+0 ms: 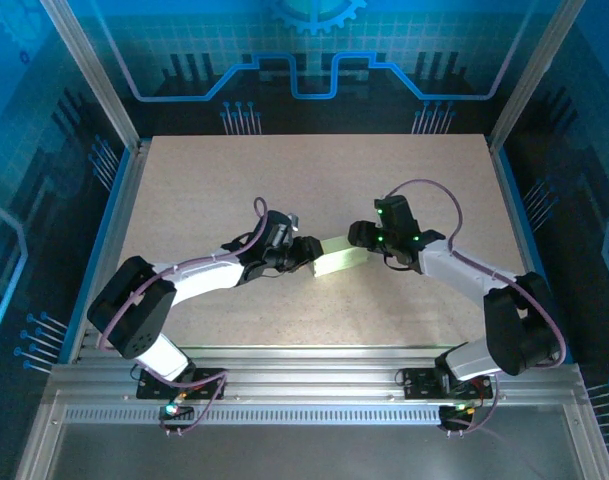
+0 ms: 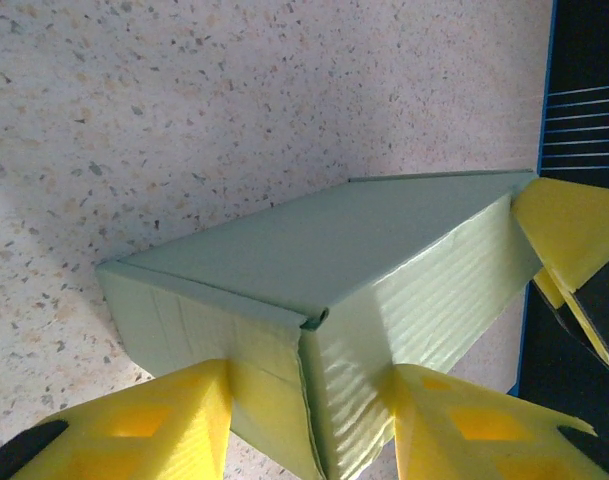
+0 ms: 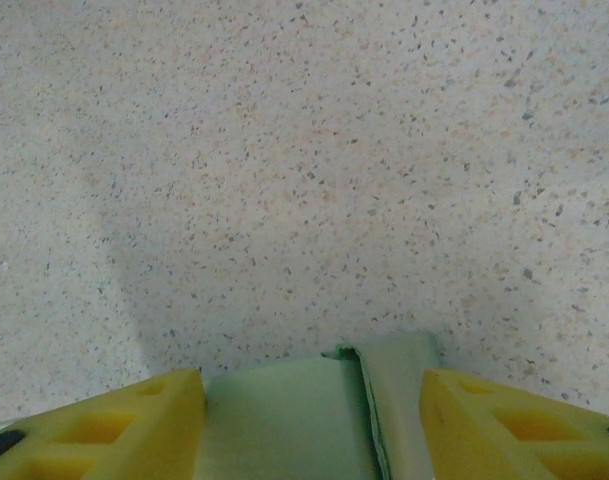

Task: Fold the paper box

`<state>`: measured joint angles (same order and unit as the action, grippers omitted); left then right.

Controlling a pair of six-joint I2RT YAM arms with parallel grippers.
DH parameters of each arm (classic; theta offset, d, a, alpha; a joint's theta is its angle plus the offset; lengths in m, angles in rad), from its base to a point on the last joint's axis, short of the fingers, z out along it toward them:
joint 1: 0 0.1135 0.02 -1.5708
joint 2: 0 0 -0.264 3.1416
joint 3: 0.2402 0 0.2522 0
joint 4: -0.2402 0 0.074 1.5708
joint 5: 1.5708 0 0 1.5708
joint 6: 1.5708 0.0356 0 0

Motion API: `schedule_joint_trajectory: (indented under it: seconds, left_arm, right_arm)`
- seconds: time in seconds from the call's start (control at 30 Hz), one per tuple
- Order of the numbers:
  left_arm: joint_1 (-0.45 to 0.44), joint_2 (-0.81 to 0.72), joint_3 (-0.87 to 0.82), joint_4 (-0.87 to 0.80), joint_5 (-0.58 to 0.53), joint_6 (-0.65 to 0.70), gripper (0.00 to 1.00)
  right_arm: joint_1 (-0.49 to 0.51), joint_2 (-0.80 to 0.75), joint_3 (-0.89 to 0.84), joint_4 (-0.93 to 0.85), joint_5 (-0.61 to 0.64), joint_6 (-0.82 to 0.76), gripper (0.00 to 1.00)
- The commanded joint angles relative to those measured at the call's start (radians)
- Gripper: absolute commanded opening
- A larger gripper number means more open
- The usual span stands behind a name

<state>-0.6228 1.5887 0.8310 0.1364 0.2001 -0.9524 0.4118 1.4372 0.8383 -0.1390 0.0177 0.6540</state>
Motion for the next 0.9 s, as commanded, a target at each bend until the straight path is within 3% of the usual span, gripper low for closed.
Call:
schedule_joint_trajectory:
  seconds: [0.0, 0.2, 0.4, 0.53, 0.7, 0.87]
  left_arm:
    - [0.009, 0.051, -0.029, -0.07, -0.013, -0.016, 0.44]
    - [0.01, 0.073, -0.026, -0.049, -0.002, -0.01, 0.41]
    - [0.011, 0.086, -0.025, -0.051, 0.004, -0.006, 0.37]
    - [0.011, 0.078, -0.024, -0.044, -0.003, 0.023, 0.42]
    - [0.009, 0.041, -0.009, -0.05, -0.021, 0.137, 0.57]
    - [0.009, -0.014, 0.039, -0.108, -0.056, 0.269, 0.77]
  right_arm:
    - [-0.032, -0.006, -0.014, -0.054, -0.124, -0.017, 0.59]
    - [-0.034, 0.051, -0.116, 0.051, -0.197, 0.009, 0.48]
    - [-0.027, 0.063, -0.226, 0.164, -0.153, -0.021, 0.35]
    - [-0.02, 0.057, -0.24, 0.166, -0.126, -0.051, 0.31]
    - [-0.02, 0.004, -0.226, 0.132, -0.094, -0.065, 0.32]
    - [-0.02, -0.049, -0.181, 0.073, -0.101, -0.072, 0.54]
